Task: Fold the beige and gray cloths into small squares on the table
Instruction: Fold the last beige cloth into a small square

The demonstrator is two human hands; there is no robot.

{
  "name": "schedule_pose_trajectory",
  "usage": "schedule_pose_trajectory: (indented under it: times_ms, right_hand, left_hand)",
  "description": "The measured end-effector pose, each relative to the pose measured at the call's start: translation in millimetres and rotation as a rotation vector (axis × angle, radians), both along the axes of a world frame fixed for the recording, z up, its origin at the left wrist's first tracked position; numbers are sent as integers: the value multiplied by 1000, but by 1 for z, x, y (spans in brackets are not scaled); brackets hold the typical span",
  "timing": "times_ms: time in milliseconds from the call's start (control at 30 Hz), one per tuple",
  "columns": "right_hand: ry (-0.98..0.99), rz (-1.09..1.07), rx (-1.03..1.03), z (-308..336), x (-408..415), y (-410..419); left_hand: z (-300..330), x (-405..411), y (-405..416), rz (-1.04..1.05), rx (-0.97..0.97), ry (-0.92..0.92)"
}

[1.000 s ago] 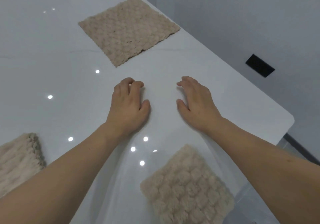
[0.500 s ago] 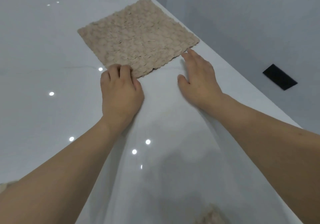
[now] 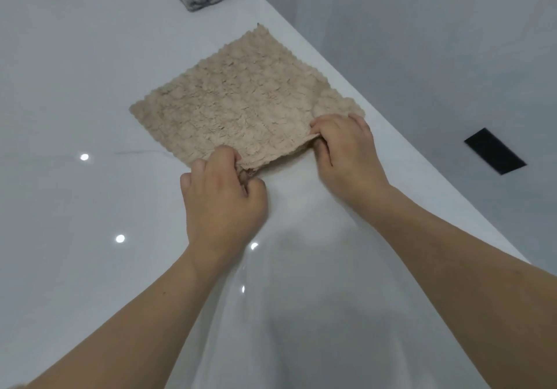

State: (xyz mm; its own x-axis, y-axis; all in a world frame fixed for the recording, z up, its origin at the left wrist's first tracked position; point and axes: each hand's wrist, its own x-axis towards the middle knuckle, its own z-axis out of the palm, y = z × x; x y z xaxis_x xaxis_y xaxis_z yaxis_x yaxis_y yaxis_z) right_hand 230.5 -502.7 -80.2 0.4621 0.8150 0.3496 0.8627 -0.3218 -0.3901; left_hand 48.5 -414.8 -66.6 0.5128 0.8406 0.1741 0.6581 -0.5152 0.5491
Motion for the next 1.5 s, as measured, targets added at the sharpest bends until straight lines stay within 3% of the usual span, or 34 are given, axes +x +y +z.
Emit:
schedule_pose_trajectory:
  times_ms: [133, 400, 567, 667, 733, 833, 900, 1000, 1100, 1167, 1267, 1367, 1433, 1500]
  right_hand:
    - [-34, -5, 62, 3, -2, 2]
    - [-26, -87, -52, 8, -8, 1]
    - [2, -157, -276, 20, -49, -24]
    - [248, -60, -517, 40, -68, -48]
    - [532, -29, -751, 67, -71, -62]
    - [1011, -104, -1031, 114, -67, -84]
    - [1271, -116, -995, 141, -60, -95]
    - [1470, -54, -808, 161, -37, -96]
    - [1422, -75, -691, 163, -21, -85]
    - [1166, -164, -613, 154, -19, -72]
    - [577, -212, -486, 119, -15, -46]
    - [126, -201, -370, 74, -11, -24]
    - [-11, -240, -339, 47, -8, -11]
    - [-43, -286, -321, 26, -6, 1]
  left_hand:
    - [3, 0, 0, -13, -15, -6]
    - [-3, 3, 4, -44, 74, 37]
    - [-4, -4, 6, -88, 52, -88]
    - [2, -26, -2, -248, 54, 0]
    - [19, -45, -8, -341, -213, 159]
    - [68, -67, -9, -586, -978, 408]
    - [100, -74, -4, -736, -1307, 440]
    - [131, -65, 10, -737, -1426, 232]
    - [139, -48, 28, -578, -1381, 118]
    - [132, -39, 41, -504, -1254, 141]
    - [96, -20, 60, -283, -704, 172]
    - [38, -12, 71, -176, -61, 243]
    - [4, -14, 71, -113, 149, 234]
    - [-12, -9, 72, -61, 233, 169]
